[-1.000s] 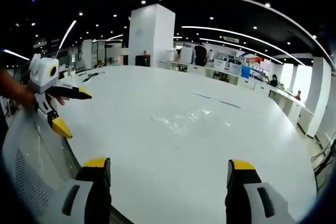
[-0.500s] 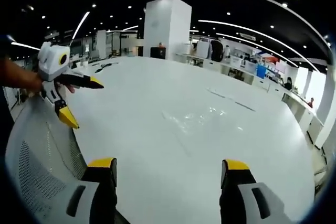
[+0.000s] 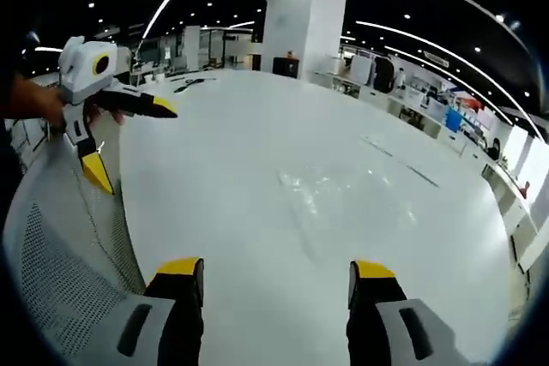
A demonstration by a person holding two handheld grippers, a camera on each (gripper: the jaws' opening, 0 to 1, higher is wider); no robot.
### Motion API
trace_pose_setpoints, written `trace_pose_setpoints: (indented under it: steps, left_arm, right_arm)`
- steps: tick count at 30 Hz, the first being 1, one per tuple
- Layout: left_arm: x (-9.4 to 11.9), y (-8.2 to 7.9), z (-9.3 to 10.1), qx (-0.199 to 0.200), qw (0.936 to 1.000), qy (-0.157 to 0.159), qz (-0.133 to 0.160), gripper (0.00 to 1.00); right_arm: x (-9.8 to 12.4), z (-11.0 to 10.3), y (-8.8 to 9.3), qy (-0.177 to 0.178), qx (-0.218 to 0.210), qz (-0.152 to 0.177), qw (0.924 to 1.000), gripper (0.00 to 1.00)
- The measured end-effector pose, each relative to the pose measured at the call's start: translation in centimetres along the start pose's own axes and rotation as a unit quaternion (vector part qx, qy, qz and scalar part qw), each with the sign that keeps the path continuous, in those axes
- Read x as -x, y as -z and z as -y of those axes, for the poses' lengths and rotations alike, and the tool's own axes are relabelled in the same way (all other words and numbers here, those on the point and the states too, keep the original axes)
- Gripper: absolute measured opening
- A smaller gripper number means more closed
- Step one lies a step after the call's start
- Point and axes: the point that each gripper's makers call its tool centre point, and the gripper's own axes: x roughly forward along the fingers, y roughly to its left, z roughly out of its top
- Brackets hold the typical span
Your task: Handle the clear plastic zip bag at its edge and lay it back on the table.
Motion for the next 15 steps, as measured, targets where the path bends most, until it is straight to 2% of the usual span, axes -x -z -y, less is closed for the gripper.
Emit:
trace_pose_setpoints:
  steps: [5, 9, 11, 15]
  left_arm:
    - [-0.2, -0.1, 0.3, 0.011, 0.9999, 0.01, -0.002, 0.99]
    - [-0.2, -0.1, 0.3, 0.01, 0.9999, 0.009, -0.003, 0.99]
    - [-0.2, -0.2, 0.3, 0.01, 0.9999, 0.009, -0.003, 0.99]
    - [-0.3, -0.5, -0.1, 0.013, 0.9999, 0.006, -0.001, 0.99]
  right_arm:
    - [-0.8, 0.4, -0.4, -0.003, 0.012, -0.006, 0.9999, 0.66]
    - [-1.7, 1.4, -0.6, -0.003, 0.01, -0.012, 0.9999, 0.61]
    - [-2.1, 1.2, -0.8, -0.012, 0.004, -0.013, 0.9998, 0.6]
    - [-2.9, 2.1, -1.1, -0.004, 0.012, -0.019, 0.9997, 0.54]
